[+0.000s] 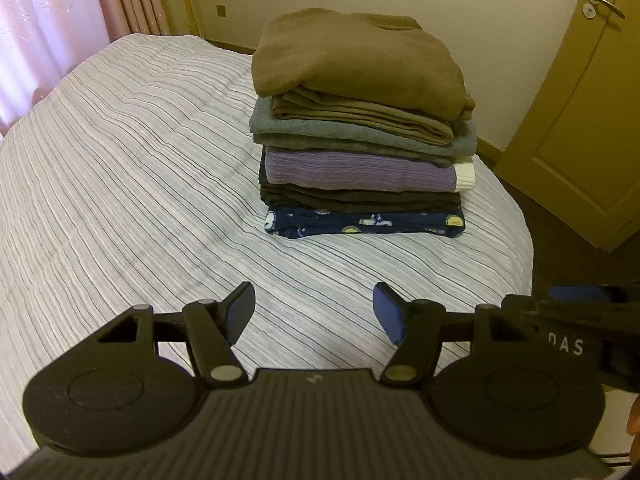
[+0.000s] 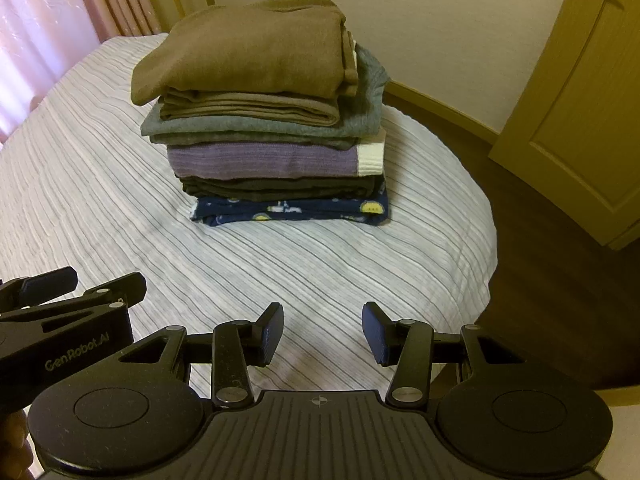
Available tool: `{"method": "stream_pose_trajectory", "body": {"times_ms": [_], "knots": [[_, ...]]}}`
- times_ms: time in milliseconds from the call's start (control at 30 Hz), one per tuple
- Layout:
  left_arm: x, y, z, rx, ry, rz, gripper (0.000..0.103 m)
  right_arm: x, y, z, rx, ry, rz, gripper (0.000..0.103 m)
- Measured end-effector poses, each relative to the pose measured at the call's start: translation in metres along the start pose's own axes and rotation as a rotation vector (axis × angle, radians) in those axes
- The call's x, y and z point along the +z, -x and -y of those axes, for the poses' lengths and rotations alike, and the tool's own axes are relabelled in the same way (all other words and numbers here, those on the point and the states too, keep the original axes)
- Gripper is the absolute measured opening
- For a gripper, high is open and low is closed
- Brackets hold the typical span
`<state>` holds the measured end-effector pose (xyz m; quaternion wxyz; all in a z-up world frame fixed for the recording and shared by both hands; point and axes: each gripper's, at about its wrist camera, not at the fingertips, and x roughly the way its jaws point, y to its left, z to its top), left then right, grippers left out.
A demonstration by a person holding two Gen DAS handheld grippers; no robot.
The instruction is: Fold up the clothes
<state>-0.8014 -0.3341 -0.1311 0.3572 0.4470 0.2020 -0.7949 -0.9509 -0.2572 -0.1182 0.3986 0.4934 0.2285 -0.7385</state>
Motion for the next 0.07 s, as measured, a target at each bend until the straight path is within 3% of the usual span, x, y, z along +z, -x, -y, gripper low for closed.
{"method": "stream_pose_trajectory", "body": {"times_ms": [67], "knots": [[0.0001, -0.0008, -0.001, 0.001, 0.002, 0.003, 0.062, 0.0008, -0.0008, -0.0001, -0.001, 0.0, -0.001, 0.048]]}}
